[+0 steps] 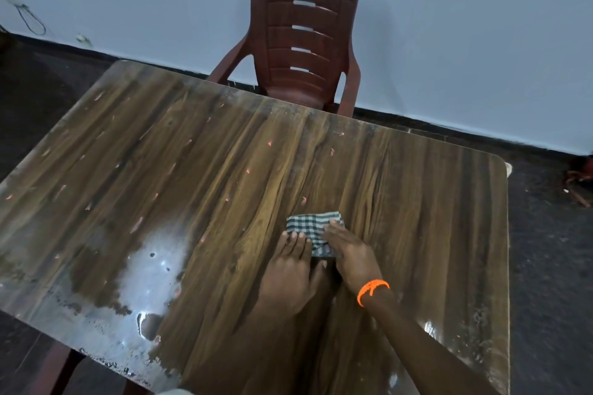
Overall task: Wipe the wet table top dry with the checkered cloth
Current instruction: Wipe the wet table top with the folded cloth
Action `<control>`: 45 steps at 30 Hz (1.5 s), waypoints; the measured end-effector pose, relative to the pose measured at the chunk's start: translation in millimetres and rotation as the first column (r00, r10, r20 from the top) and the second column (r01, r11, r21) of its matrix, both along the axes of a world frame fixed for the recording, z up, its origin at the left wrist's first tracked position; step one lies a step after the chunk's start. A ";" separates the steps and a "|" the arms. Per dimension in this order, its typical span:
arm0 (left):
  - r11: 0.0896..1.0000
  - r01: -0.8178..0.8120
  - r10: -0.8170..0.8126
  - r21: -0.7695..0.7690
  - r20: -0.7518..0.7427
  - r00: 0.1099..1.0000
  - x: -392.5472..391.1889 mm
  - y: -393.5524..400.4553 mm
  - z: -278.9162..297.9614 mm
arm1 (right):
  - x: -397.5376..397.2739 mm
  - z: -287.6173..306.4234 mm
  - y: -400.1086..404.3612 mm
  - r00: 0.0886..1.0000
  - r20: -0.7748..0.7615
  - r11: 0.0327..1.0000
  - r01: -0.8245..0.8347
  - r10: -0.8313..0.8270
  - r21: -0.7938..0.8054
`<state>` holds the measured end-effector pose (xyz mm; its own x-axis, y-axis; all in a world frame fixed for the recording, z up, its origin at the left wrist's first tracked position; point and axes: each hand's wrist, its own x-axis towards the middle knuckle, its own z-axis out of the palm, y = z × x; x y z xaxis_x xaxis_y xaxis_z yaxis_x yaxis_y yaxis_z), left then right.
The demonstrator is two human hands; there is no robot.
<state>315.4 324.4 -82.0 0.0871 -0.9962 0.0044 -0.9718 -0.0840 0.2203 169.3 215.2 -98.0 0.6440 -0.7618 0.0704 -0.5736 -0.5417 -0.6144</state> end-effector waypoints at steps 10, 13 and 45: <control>0.984 0.176 -0.176 0.007 0.047 0.983 -12.8 -83.7 0.2 | -26.8 1.9 -61.8 0.975 0.043 0.975 0.219 -0.218 -0.042; 0.994 0.107 -0.107 0.020 0.005 0.994 -0.2 -99.0 0.1 | -4.5 -1.4 -84.5 0.979 0.040 0.980 0.199 -0.198 -0.029; 0.966 0.236 -0.238 0.104 -0.001 0.971 2.9 -94.3 3.9 | -27.5 -2.9 -84.0 0.980 0.140 0.990 0.139 -0.140 0.013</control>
<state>318.3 230.1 -78.0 -0.1510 -0.9835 -0.0996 -0.9691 0.1274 0.2113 141.9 131.2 -101.0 0.5152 -0.8438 0.1502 -0.5514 -0.4605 -0.6956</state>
